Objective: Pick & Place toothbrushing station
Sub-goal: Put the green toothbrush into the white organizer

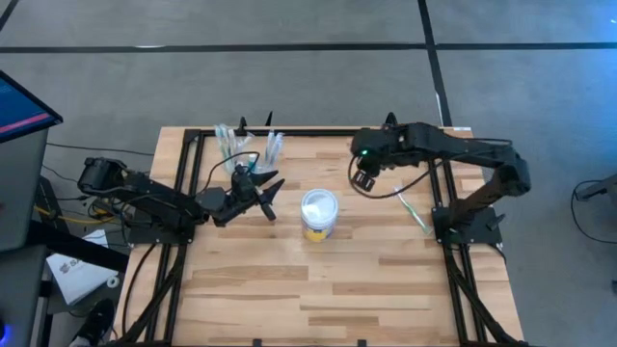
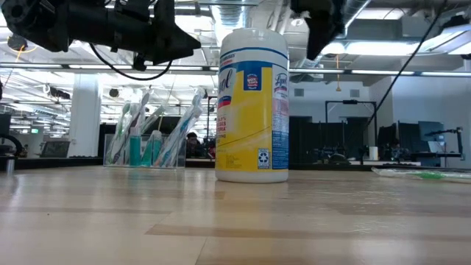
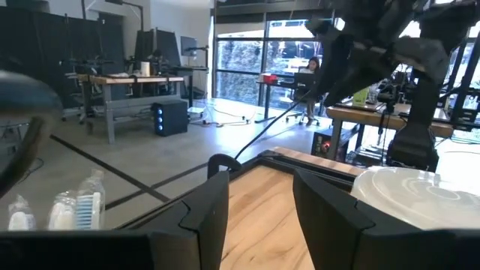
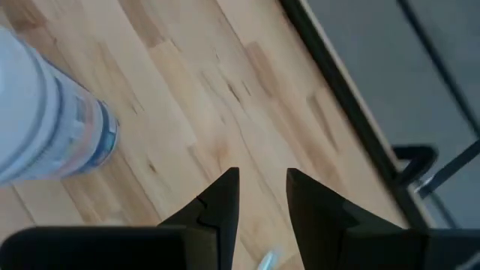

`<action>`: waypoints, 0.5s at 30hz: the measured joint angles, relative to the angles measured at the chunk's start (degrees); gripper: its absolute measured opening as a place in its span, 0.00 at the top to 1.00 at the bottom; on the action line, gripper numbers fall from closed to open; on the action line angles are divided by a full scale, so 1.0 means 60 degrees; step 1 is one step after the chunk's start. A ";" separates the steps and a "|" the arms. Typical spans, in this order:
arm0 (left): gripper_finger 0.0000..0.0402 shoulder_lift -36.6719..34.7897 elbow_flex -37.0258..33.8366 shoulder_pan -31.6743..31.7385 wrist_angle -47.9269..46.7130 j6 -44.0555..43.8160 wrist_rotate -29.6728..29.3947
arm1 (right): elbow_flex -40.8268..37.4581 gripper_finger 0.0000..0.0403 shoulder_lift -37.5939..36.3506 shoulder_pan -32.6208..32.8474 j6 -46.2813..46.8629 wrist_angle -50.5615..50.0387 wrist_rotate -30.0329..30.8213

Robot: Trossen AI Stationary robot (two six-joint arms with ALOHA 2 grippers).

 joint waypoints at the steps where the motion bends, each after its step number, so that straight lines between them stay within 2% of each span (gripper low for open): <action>1: 0.64 0.0000 0.0000 0.0000 0.0006 0.0000 0.0000 | -0.0279 0.75 -0.0196 -0.0149 0.0068 0.0093 -0.0199; 8: 0.64 0.0000 0.0000 0.0000 0.0007 0.0000 -0.0004 | -0.1874 0.75 -0.1199 -0.1312 0.0484 0.0267 -0.1249; 15: 0.64 0.0000 0.0000 0.0004 0.0007 0.0000 0.0000 | -0.2992 0.75 -0.1491 -0.2276 0.0566 0.0298 -0.2528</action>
